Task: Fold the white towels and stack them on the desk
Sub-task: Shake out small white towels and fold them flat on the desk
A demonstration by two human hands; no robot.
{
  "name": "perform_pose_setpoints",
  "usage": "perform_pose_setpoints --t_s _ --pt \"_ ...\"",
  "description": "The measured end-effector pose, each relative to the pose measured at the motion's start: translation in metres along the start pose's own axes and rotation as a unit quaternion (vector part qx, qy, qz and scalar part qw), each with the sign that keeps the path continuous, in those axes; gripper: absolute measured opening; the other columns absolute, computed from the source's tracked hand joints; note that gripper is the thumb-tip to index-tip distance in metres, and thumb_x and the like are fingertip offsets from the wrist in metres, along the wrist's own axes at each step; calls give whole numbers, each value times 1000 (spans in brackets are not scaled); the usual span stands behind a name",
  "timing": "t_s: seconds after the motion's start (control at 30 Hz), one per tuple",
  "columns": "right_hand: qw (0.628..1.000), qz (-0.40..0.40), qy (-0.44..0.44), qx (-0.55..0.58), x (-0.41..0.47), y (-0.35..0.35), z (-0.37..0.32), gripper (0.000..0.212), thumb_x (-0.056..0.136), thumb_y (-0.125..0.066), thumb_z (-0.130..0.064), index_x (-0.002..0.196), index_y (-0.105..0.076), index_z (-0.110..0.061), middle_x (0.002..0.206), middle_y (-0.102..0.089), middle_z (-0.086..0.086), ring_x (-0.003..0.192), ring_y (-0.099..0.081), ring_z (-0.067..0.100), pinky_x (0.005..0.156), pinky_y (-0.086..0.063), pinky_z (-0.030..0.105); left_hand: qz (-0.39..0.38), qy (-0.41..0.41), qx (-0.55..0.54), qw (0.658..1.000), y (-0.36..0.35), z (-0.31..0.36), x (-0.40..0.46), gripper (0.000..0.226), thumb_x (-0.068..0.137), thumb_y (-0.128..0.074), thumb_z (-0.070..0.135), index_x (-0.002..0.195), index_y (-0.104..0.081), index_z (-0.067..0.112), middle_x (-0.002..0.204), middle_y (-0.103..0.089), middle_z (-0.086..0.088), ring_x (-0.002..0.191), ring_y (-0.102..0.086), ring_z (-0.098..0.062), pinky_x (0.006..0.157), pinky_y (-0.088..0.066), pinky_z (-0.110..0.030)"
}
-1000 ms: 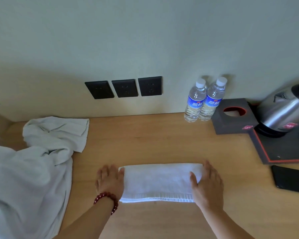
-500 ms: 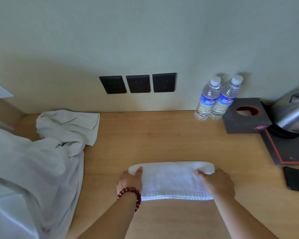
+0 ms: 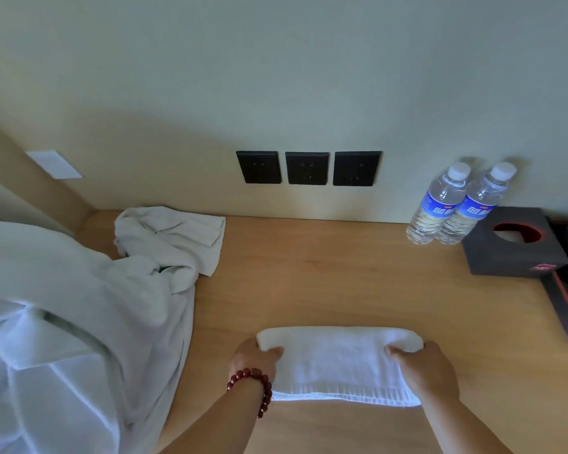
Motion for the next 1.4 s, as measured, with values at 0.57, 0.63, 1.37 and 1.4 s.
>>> perform_pose_setpoints --t_s 0.57,0.63,1.37,1.4 --pt "845 35 444 -297 -72 -114 -12 70 93 -42 -63 155 -33 -34 164 -27 6 151 -26 31 114 -19 58 188 -388 314 846 -11 -28 -15 70 97 -21 63 158 -18 28 162 -22 -11 151 -17 -29 120 -11 -50" --pt "840 33 450 -301 -65 -115 -5 71 93 -41 -66 156 -30 -36 166 -22 3 152 -22 30 114 -19 58 190 -397 327 836 -12 -24 -10 71 98 -20 63 160 -12 28 164 -17 -10 153 -9 -27 121 -2 -47" --pt "892 139 273 -334 101 73 88 72 88 -20 -73 151 -34 -41 161 -34 -1 143 -37 33 111 -27 63 175 -340 410 828 -33 57 54 79 91 -34 59 150 -39 7 158 -31 -21 148 -24 -40 114 -17 -60" --pt "891 153 286 -319 108 68 92 72 88 -24 -69 150 -39 -36 161 -35 0 143 -38 34 110 -29 66 181 -317 413 834 -19 67 67 79 91 -33 57 152 -35 8 159 -27 -21 149 -19 -40 116 -12 -60"
Point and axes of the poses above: each hand's wrist, its own x-axis towards the middle knuckle, its own y-axis out of the back of the hand, z = x × y, the point moved 2 cm from there along x, towards the middle knuckle
